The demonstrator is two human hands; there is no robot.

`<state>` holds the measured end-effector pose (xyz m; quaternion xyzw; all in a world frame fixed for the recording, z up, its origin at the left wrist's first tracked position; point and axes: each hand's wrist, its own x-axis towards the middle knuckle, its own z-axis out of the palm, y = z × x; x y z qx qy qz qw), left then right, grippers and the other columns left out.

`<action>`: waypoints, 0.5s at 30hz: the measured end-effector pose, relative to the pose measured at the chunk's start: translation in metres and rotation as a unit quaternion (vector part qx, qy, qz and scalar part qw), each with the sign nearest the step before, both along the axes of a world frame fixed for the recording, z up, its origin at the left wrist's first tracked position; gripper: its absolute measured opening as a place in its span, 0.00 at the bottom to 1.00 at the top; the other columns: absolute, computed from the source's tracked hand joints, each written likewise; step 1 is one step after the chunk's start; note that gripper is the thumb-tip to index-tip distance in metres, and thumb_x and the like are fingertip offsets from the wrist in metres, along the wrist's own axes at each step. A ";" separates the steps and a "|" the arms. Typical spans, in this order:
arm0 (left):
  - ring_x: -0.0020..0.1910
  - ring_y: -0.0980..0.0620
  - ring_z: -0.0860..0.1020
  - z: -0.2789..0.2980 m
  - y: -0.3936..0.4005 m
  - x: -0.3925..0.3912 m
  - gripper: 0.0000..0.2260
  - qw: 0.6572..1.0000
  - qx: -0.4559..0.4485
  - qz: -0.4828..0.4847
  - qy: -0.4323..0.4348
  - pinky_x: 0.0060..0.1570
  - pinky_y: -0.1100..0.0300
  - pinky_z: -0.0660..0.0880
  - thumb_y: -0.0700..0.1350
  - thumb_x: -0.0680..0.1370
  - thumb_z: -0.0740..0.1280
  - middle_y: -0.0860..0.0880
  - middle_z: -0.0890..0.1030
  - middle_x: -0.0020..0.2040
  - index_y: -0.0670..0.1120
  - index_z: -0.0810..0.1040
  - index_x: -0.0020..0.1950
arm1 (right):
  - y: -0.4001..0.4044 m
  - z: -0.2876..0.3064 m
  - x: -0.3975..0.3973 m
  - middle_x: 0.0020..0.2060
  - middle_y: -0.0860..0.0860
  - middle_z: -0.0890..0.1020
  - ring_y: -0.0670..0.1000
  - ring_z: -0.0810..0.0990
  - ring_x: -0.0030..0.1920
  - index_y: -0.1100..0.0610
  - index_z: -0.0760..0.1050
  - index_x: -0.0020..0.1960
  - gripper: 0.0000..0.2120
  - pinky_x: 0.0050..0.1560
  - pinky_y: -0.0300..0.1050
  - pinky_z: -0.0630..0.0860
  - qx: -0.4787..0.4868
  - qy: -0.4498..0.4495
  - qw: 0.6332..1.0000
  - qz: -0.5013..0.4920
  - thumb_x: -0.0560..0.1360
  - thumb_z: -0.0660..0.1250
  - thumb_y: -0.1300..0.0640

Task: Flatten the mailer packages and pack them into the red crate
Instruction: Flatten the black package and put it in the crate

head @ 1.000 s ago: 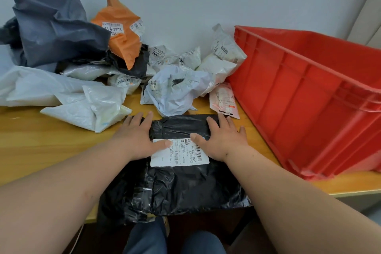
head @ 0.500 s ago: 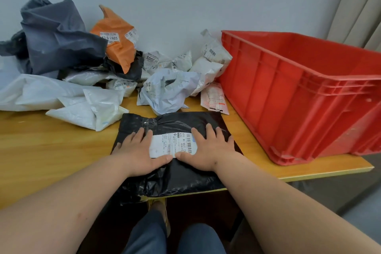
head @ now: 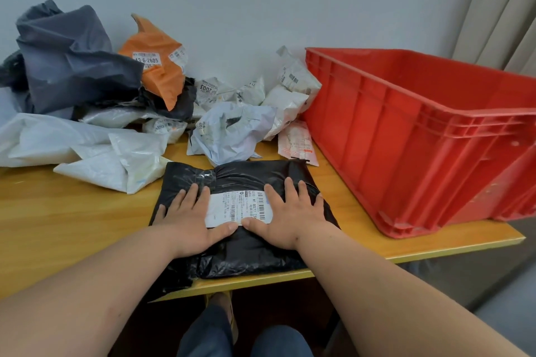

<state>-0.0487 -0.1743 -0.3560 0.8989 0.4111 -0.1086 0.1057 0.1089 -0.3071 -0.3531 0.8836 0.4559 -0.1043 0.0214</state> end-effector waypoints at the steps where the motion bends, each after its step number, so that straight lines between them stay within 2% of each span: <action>1: 0.78 0.48 0.36 0.000 0.003 0.001 0.48 1.000 0.000 -0.001 0.000 0.76 0.43 0.43 0.77 0.70 0.49 0.51 0.33 0.79 0.52 0.33 0.79 | 0.003 -0.001 0.001 0.80 0.55 0.37 0.62 0.34 0.78 0.42 0.37 0.80 0.49 0.73 0.71 0.38 0.001 -0.001 1.000 -0.001 0.68 0.45 0.18; 15: 0.78 0.49 0.34 0.000 0.013 0.002 0.46 1.000 0.003 -0.012 0.005 0.76 0.43 0.42 0.76 0.71 0.46 0.51 0.31 0.78 0.52 0.31 0.78 | 0.018 0.001 0.010 0.79 0.53 0.34 0.60 0.31 0.78 0.40 0.34 0.79 0.49 0.74 0.69 0.36 -0.016 0.017 1.000 0.002 0.67 0.45 0.18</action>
